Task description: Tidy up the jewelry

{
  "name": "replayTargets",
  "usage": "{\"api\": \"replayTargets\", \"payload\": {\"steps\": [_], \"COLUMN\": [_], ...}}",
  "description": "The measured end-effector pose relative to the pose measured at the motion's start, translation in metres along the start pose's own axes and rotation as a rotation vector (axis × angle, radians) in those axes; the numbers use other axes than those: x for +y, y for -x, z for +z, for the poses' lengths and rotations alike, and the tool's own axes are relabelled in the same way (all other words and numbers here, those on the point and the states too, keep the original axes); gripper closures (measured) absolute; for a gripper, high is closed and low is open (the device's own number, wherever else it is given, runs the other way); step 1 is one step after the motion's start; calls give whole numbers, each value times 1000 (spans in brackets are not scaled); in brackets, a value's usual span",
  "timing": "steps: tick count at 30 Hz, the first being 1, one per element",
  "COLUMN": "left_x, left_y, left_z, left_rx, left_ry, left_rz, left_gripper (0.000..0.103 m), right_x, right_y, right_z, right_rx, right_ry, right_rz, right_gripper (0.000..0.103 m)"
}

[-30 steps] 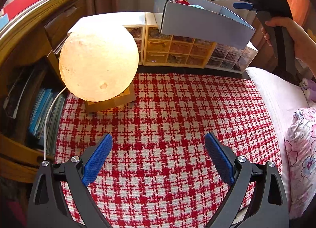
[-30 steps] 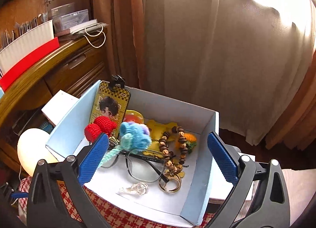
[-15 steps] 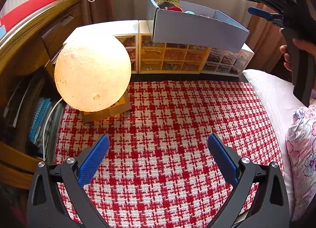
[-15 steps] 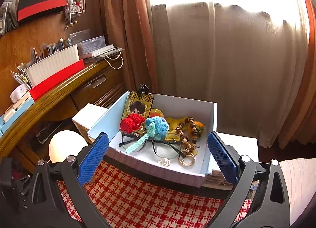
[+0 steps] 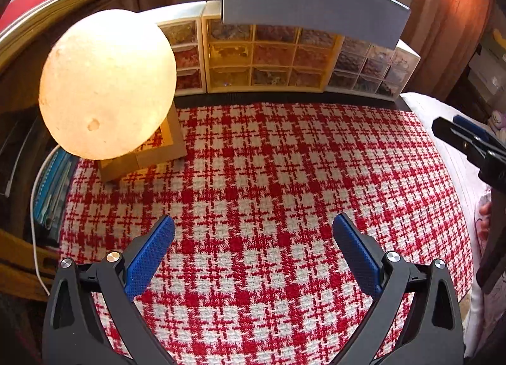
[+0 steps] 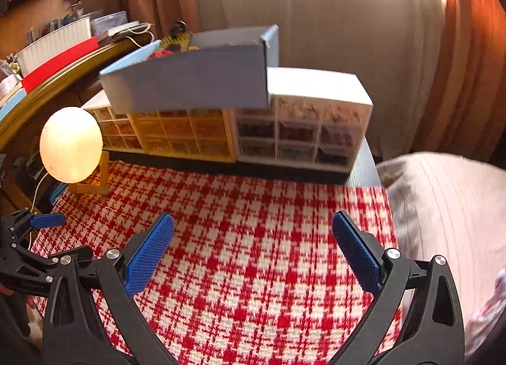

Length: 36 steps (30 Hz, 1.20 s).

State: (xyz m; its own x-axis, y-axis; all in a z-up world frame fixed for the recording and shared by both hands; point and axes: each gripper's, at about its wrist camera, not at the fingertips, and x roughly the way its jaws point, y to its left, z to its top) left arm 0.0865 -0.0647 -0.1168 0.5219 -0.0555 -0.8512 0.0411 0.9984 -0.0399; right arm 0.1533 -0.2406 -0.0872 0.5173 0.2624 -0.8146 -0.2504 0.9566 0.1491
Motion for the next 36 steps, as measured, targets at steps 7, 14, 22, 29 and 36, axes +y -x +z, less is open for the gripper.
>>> {"api": "replayTargets", "payload": {"steps": [7, 14, 22, 29, 36], "left_x": [2, 6, 5, 5, 5], "left_y": [-42, -57, -62, -60, -60], "left_z": [-4, -5, 0, -5, -3], "left_rx": [45, 2, -40, -53, -54], "left_ry": [61, 32, 28, 26, 27], "left_rz": [56, 106, 116, 119, 118], "left_gripper": [4, 4, 3, 3, 3], "right_x": [-23, -26, -23, -10, -9], "right_y": [-33, -50, -66, -73, -73], "right_z": [-39, -46, -44, -43, -44], "right_rx": [65, 75, 142, 173, 173], "right_ry": [-110, -131, -109, -53, -57], "right_rz": [-36, -93, -114, -169, -164], "right_gripper": [7, 7, 7, 6, 6]}}
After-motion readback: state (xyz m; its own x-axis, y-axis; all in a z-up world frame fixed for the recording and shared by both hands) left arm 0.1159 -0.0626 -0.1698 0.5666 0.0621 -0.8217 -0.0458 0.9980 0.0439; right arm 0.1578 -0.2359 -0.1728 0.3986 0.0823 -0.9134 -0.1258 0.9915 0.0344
